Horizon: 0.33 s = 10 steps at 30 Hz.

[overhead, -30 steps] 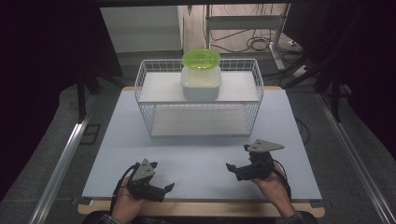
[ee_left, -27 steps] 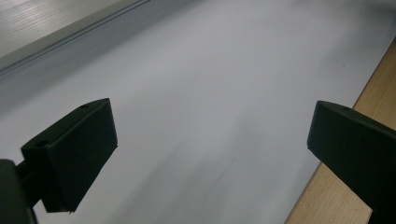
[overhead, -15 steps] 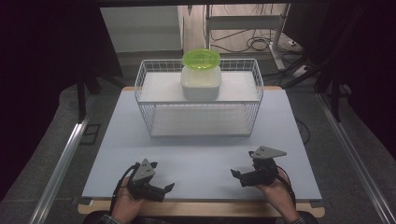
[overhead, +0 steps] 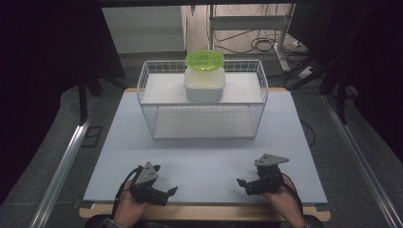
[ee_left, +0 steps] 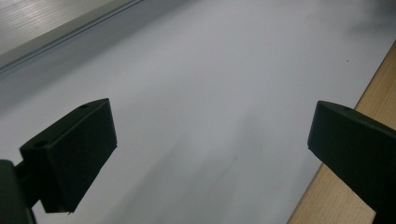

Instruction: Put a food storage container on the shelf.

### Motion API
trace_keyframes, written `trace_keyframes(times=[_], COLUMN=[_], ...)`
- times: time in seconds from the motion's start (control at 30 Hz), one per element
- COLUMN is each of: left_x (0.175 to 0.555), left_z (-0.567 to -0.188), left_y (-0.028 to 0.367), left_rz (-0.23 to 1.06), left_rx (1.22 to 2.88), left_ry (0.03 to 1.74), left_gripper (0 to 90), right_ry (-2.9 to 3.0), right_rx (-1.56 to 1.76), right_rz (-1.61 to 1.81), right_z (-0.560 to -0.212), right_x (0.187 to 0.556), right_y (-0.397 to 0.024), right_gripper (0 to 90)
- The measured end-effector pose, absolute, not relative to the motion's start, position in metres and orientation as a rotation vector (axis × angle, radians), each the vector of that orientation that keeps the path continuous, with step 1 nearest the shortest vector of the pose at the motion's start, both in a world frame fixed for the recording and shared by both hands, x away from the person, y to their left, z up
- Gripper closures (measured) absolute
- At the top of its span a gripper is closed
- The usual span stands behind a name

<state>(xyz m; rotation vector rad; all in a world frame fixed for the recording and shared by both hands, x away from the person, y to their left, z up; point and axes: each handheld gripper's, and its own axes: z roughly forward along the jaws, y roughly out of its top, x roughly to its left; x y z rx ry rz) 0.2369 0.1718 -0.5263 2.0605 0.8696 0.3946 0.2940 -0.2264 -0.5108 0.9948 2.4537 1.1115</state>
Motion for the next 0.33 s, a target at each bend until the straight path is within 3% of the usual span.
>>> trace_keyframes(times=[0.33], left_x=[0.2374], left_z=[-0.5270], left_y=[0.1714], left_rz=[0.396], left_rx=[2.068], left_ry=[0.871], left_gripper=[1.0], right_ry=[2.491], right_rx=[0.997], right_rz=[1.051], right_z=[-0.5179], right_x=[0.2942], right_y=[-0.2229], right_gripper=[0.6])
